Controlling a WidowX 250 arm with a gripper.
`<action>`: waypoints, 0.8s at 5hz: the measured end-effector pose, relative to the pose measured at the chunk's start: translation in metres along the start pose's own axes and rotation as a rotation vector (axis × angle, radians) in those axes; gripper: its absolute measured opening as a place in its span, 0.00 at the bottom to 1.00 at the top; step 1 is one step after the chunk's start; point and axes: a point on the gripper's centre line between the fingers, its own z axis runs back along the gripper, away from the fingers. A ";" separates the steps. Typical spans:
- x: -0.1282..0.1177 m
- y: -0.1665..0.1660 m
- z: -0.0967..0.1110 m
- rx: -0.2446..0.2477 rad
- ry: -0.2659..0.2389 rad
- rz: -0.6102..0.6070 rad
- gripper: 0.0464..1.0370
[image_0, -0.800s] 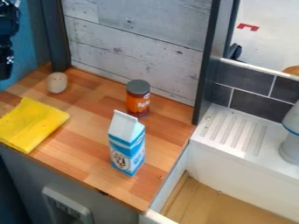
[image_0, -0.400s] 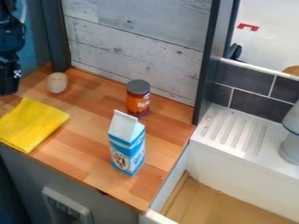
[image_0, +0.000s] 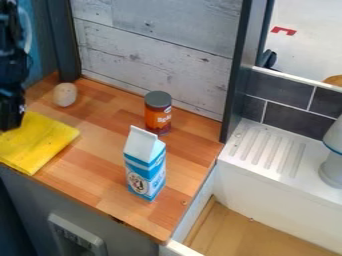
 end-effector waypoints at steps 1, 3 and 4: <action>0.012 -0.012 -0.026 0.030 0.038 0.052 0.97; 0.024 -0.025 -0.039 0.025 0.038 0.070 0.97; 0.024 -0.028 -0.040 0.012 0.034 0.083 0.97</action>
